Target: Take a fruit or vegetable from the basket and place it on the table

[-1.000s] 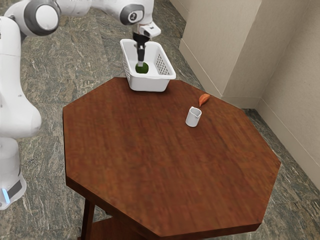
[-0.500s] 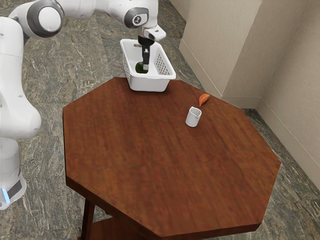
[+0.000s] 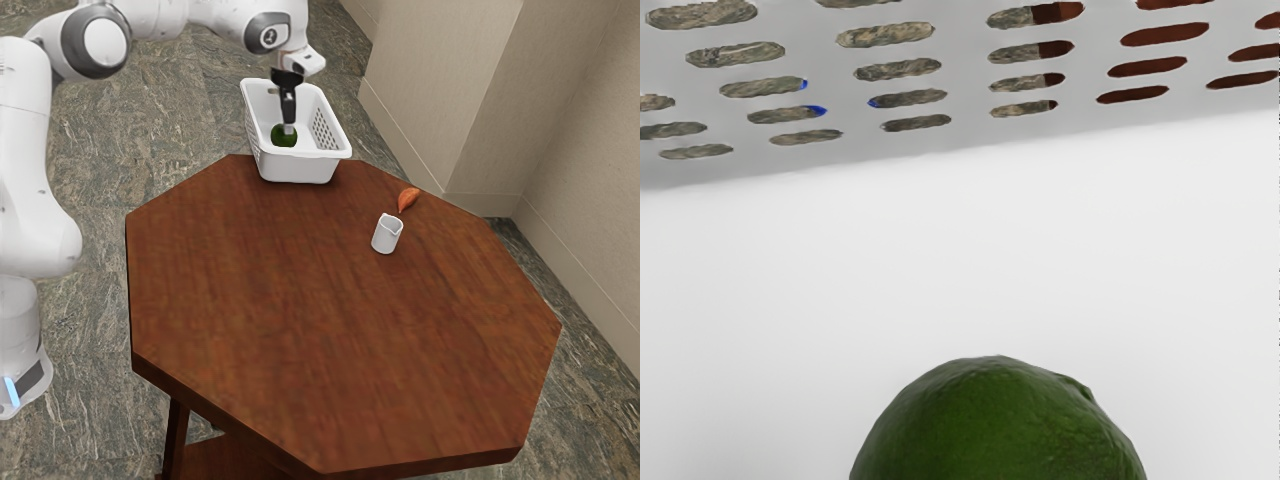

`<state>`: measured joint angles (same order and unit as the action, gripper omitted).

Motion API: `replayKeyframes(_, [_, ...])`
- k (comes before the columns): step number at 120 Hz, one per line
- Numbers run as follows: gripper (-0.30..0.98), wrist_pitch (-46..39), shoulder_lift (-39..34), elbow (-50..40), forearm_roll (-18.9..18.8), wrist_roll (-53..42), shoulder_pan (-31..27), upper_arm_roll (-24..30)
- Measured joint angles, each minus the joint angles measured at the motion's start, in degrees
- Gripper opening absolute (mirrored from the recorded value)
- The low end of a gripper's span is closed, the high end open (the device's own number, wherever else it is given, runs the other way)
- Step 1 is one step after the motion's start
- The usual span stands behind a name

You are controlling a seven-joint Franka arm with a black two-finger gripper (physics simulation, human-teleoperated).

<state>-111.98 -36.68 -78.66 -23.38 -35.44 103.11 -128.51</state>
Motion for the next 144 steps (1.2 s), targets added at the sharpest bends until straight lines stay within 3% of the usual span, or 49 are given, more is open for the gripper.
replayKeyframes(69, [0.67, -1.1, -3.4, -0.5, -0.4, 0.0, 0.2, -0.7])
replayKeyframes(92, [0.44, -1.3, -3.6, -0.7, -0.5, 0.0, 0.2, -1.0])
replayKeyframes(127, [0.33, -1.5, -1.1, -1.2, -0.8, 0.1, 0.1, -0.2])
replayKeyframes(144, [0.31, -1.1, 2.1, -1.6, -0.6, 0.2, -1.5, 3.1])
